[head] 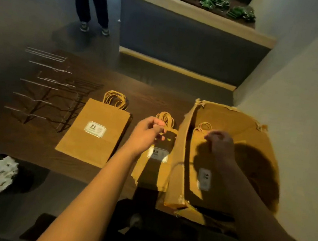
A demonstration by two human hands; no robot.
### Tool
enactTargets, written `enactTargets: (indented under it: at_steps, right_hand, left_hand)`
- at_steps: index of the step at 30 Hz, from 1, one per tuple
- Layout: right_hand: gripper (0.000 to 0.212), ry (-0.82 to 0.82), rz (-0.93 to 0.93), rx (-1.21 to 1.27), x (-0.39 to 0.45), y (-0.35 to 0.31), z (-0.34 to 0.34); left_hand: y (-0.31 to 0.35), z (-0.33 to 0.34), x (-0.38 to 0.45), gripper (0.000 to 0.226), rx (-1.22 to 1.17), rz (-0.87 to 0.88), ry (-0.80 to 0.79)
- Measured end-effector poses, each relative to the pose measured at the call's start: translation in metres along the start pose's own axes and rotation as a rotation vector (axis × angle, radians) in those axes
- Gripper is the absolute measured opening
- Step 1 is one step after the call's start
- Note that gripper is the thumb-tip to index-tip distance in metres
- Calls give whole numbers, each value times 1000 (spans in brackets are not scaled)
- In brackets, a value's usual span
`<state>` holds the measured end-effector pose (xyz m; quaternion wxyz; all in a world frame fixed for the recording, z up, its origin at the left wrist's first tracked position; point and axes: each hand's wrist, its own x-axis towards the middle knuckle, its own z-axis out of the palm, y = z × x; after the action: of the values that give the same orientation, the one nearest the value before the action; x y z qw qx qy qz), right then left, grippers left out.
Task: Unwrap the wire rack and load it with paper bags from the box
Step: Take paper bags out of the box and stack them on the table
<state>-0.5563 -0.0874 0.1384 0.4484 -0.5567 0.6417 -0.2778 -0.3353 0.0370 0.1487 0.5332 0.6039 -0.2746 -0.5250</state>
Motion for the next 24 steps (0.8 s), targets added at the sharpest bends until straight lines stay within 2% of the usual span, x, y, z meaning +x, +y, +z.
enactTargets:
  at_steps: [1,3,7,11,14,16,17,20,21,24]
  right_hand:
    - [15,-27,119,-61,8,27,-24]
    - [41,-104,294,-181,21,87,-61]
    - [83,-135,421,-474,28,173,-94]
    - [104,-177,439,-723,20,173,-81]
    - [114,-150,465,-731,27,166,-77]
    - [113,-119,450,-600,31,168,-77]
    - [106,-110,426,-528,31,168,-77]
    - [64,-107,260,-489,29,159,-79]
    - [57,-105,192,-498,28,151,-82]
    - [53,-57,-23,-487,21,111,-102]
  left_hand:
    - [-2,20,-3,13,-22,5,-33]
    - [-9,52,-7,14,-42,-4,-83]
    - [-26,101,-17,15,-50,-71,-179]
    - [-39,120,-23,16,38,-35,-164]
    - [-40,121,-23,12,38,-24,-125]
    - [-41,119,-23,13,30,-34,-103]
    - [-42,117,-23,13,21,-37,-96]
    - [-43,114,-23,14,8,-36,-79]
    - [-43,112,-23,14,9,-35,-71]
    - [-40,110,-22,16,19,-26,-40]
